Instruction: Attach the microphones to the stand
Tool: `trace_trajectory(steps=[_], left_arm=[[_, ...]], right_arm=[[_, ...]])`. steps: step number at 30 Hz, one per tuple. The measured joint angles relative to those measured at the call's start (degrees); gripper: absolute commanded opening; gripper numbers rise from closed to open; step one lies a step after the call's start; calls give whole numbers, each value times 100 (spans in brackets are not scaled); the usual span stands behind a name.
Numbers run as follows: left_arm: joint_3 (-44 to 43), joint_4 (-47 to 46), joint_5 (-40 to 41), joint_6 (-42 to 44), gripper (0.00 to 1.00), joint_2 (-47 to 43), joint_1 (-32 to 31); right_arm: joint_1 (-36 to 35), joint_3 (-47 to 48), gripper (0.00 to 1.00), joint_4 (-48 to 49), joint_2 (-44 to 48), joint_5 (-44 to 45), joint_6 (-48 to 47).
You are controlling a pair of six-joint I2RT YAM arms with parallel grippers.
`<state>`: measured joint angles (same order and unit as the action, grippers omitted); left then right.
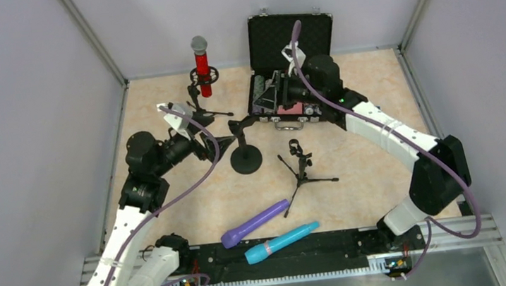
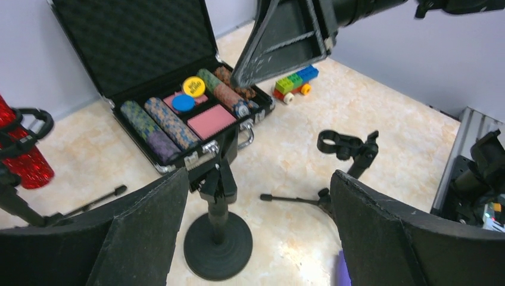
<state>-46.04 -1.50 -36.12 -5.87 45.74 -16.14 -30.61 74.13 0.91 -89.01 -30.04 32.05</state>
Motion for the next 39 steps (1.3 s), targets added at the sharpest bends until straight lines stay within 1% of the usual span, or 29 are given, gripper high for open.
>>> trace_trajectory(steps=[1,6,9,13,17,26,30,36,39], left_arm=[[50,15,-20,-26,92,0,0],[358,149,-103,-260,89,-50,-2],[605,212,-201,-448,89,-105,-24],[890,369,-216,-621,89,-181,-190],[1209,463,-168,-811,89,-236,-520],[1956,396,125,-1340,89,-190,-1864],[2011,459,345,-1399,88,-31,-2396],[2004,826,844,-1311,89,269,-3191],[1985,1032,1134,-1200,92,448,-3707]], right_arm=[[15,-114,54,31,116,59,2],[157,-728,73,319,664,334,44],[243,-1115,80,514,1012,527,66],[278,-1414,82,695,1335,715,52],[289,-1519,82,767,1458,780,46],[317,-1762,83,719,1471,754,48],[321,-1803,83,719,1473,715,50],[332,-1827,83,723,1471,595,52],[332,-1827,83,723,1471,557,52]])
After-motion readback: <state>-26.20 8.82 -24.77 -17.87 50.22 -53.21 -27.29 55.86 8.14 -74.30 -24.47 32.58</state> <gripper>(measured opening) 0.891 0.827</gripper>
